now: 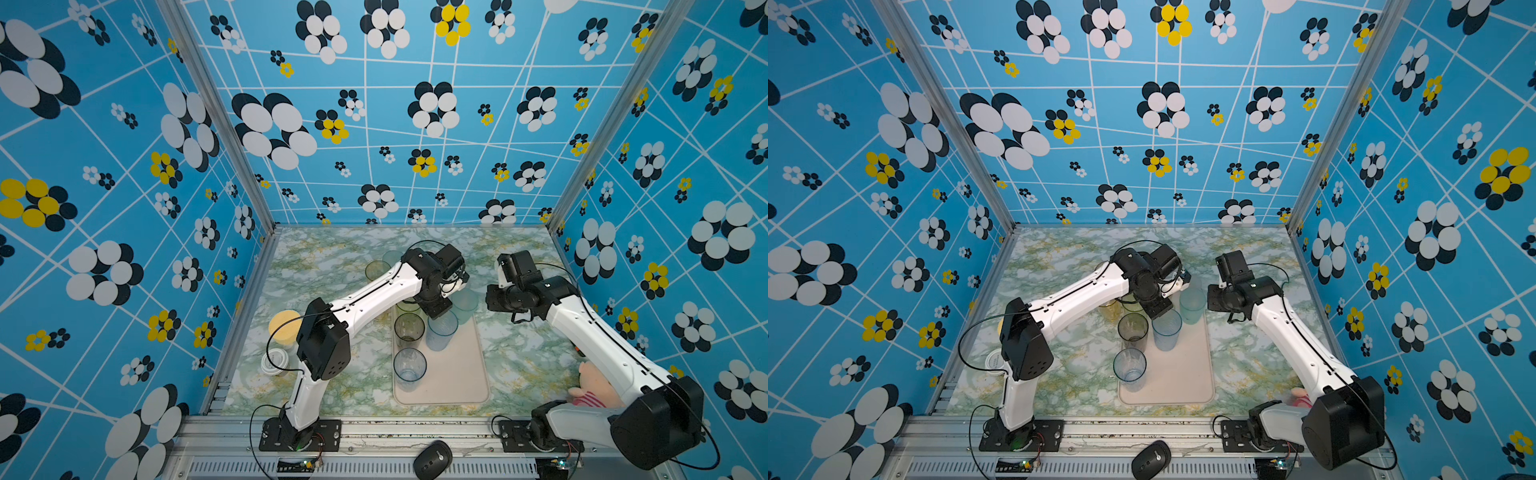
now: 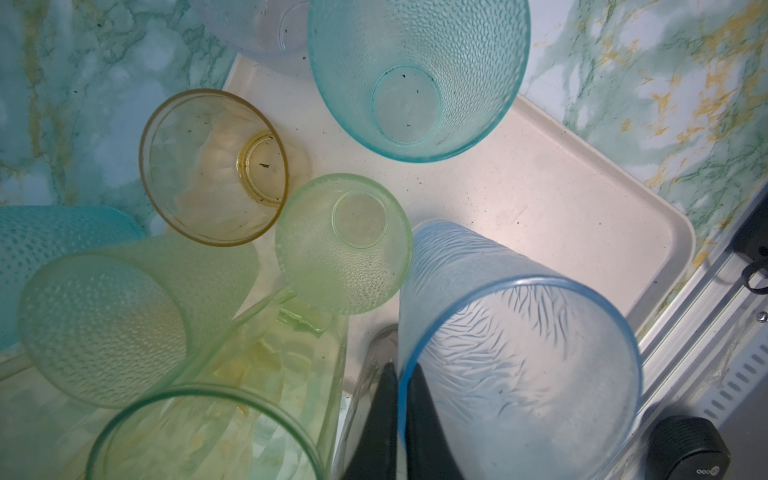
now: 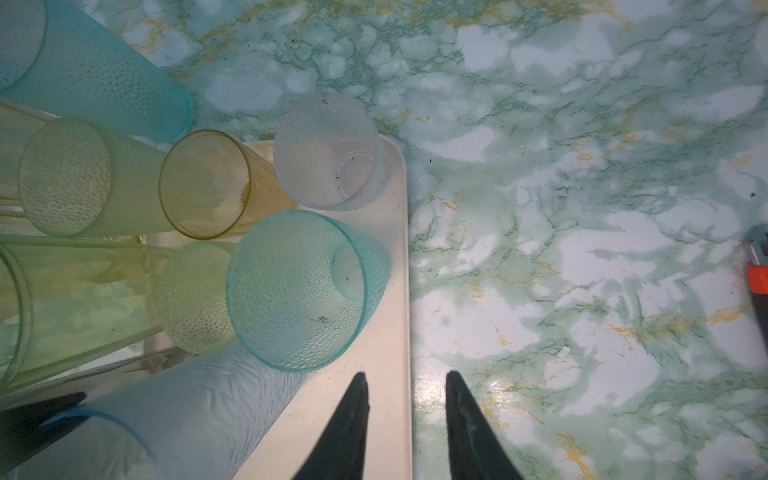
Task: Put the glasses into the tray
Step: 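Hold the light blue glass over the tray's near edge and lower it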
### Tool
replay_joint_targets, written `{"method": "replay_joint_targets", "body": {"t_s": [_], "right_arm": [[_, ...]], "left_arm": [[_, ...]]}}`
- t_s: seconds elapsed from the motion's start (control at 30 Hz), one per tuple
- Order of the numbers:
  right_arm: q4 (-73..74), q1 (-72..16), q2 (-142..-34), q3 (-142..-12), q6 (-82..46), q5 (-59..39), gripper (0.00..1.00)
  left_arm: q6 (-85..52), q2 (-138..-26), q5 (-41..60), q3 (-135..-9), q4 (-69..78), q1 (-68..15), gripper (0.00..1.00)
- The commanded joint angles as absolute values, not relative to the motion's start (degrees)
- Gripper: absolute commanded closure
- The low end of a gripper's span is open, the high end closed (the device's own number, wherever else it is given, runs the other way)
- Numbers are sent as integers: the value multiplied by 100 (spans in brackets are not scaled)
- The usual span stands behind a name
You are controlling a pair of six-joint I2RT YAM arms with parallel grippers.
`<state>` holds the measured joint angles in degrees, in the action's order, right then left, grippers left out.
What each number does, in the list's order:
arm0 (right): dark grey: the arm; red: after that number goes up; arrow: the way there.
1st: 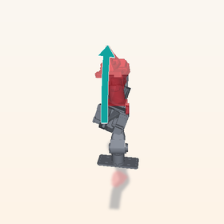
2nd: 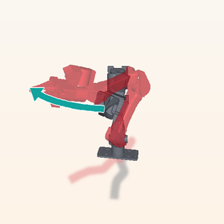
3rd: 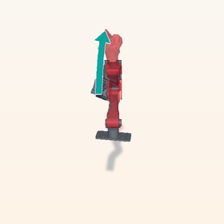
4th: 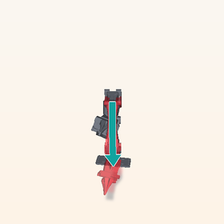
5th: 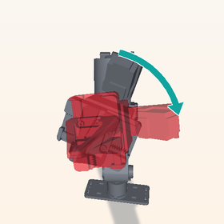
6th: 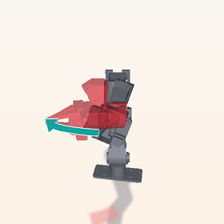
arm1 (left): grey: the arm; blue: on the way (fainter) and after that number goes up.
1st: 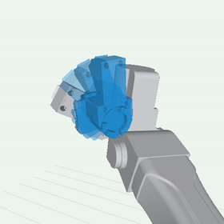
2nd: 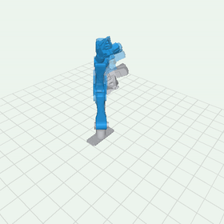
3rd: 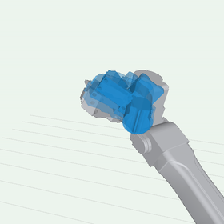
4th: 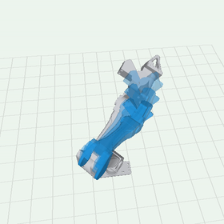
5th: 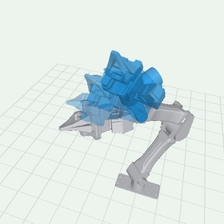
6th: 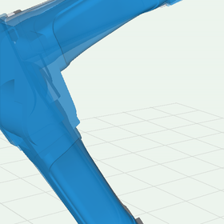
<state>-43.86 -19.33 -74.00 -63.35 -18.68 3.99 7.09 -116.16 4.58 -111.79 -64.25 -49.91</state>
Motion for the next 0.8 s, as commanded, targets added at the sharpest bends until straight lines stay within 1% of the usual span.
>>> {"method": "replay_joint_targets", "body": {"t_s": [0.0, 0.37, 0.53, 0.77], "right_arm": [[-4333, -1889, -7436, -6302, -1797, 350, 66], [-4331, -1890, -7440, -6306, -1802, 348, 66], [-4333, -1890, -7428, -6302, -1803, 342, 66], [-4342, -1890, -7392, -6313, -1815, 333, 66]], "left_arm": [[729, -11584, 562, -11131, -6425, -4930, 97], [712, -11532, 554, -11053, -6381, -4924, 95], [703, -11496, 541, -11009, -6365, -4924, 89], [703, -11461, 528, -10995, -6361, -4925, 89]]}}
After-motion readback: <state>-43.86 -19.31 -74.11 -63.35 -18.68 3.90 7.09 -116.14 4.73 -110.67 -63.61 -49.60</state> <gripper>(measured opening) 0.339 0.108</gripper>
